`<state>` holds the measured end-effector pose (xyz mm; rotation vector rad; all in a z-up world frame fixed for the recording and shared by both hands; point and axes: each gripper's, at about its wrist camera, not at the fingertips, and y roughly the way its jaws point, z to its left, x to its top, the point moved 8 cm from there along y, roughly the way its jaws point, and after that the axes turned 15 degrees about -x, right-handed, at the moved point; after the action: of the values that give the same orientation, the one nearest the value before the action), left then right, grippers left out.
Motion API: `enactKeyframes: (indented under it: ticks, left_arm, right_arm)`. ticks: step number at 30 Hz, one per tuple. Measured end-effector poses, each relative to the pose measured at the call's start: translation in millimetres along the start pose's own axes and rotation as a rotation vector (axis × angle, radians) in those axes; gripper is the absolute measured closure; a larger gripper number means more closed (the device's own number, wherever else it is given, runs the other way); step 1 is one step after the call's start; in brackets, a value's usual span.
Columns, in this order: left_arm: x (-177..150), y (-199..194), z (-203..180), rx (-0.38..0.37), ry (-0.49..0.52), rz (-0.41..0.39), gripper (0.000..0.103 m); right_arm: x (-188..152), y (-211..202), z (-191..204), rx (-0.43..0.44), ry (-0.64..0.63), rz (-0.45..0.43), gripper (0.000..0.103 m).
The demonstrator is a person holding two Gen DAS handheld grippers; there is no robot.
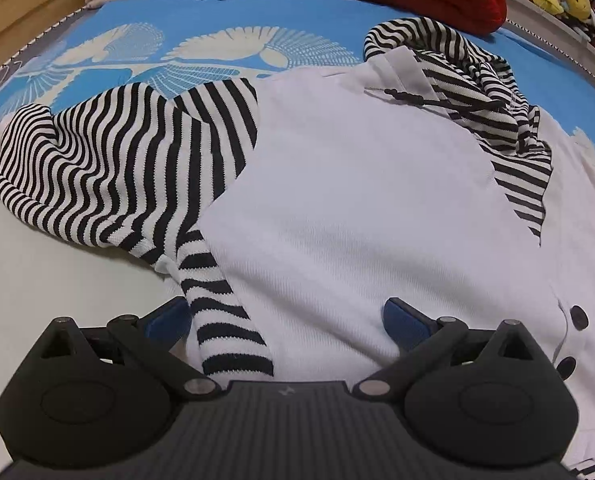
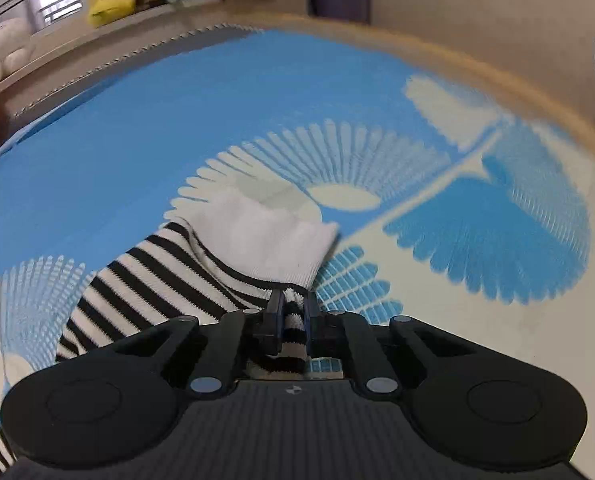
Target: Fold small clothes
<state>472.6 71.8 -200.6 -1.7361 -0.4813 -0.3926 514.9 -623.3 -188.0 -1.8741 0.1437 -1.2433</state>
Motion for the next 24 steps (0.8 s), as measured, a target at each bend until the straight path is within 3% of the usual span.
enactKeyframes:
  ticks: [2,5,7,8,9,11,13,14,16,18,21,24]
  left_arm:
    - [2,-4,2,0.004,-0.01,-0.009,0.0]
    - [5,-15,9,0.019,-0.026,-0.038,0.0]
    - [7,-18,12,0.016,-0.043,-0.049,0.0]
    - [9,-20,12,0.009,-0.05,-0.051,0.0]
    - [10,-21,12,-0.001,-0.059,-0.052,0.0]
    - [10,-24,12,-0.021,-0.065,-0.052,0.0]
    - [11,-29,10,-0.038,-0.053,-0.051,0.0]
    - [10,-32,9,-0.041,-0.043,-0.057,0.0]
    - [9,-40,8,-0.032,-0.012,-0.062,0.0]
    - [2,-51,6,-0.012,0.029,-0.073,0.0]
    - [-20,-75,9,0.008,0.088,-0.067,0.0]
    - [-46,-100,16,0.037,0.134,-0.042,0.0]
  right_arm:
    - [1,-8,-14,-0.108,-0.032,-0.056,0.095]
    - [3,-12,-62,-0.391,-0.08,-0.094,0.095]
    - [-3,-10,-85,-0.473,-0.148,-0.086,0.092]
    - [-10,-6,-89,-0.463,-0.171,-0.046,0.085]
    - [-19,0,-89,-0.405,-0.204,0.023,0.079]
    - [-31,-5,-87,-0.364,-0.25,0.071,0.052]
    - [-29,-36,-80,-0.369,-0.259,-0.044,0.033]
    - [-32,-58,-72,-0.336,-0.276,-0.099,0.029]
    - [-46,-102,-54,-0.212,-0.323,-0.155,0.029]
    - [-79,-157,-35,-0.016,-0.35,-0.169,0.028]
    - [-152,-232,-15,0.255,-0.412,-0.116,0.025]
    - [-232,-290,-9,0.414,-0.487,-0.08,0.025]
